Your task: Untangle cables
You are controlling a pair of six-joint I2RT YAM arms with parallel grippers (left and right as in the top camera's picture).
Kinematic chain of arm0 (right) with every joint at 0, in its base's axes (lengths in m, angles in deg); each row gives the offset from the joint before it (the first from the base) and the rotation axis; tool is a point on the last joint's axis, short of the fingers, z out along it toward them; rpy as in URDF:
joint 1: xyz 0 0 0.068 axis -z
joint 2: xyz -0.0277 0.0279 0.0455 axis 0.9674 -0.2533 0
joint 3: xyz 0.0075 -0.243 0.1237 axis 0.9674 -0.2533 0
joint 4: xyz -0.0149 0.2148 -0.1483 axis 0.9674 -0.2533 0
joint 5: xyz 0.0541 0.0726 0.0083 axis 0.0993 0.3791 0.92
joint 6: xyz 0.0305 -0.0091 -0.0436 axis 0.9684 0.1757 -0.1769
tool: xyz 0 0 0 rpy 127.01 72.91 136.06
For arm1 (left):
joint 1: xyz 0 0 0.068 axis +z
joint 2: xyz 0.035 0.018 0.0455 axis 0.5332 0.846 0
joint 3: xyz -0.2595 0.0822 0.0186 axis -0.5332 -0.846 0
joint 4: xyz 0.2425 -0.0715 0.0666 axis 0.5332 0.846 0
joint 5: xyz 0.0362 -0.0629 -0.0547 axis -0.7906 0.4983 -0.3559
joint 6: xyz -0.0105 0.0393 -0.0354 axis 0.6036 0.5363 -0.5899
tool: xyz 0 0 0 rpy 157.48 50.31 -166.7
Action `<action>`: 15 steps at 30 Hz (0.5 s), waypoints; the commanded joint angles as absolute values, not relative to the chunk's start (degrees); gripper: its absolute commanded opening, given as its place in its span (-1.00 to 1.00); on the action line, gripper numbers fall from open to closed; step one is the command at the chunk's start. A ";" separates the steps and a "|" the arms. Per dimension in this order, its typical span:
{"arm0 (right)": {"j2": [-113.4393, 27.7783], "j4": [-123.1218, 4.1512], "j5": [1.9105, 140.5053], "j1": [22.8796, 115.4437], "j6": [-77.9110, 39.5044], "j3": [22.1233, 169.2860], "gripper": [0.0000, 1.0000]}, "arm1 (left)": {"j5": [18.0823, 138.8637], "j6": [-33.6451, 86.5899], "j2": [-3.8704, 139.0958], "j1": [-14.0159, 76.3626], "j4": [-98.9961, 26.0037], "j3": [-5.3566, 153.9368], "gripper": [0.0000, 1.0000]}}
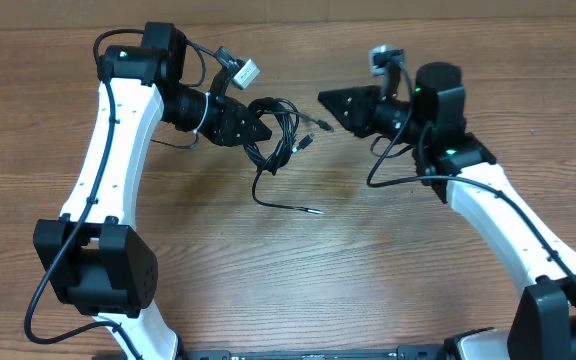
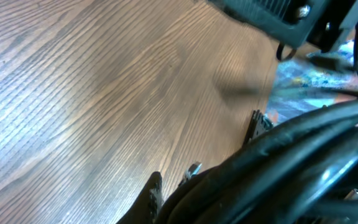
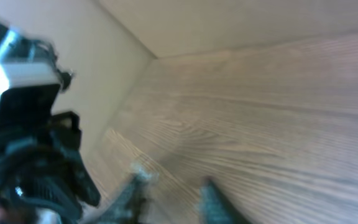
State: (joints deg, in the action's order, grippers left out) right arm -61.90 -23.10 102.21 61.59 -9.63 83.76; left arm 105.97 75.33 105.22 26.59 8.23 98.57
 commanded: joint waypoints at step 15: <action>-60.79 -34.75 121.73 63.56 -12.56 84.48 0.30 | 97.03 61.85 103.95 25.87 -2.28 98.38 -0.91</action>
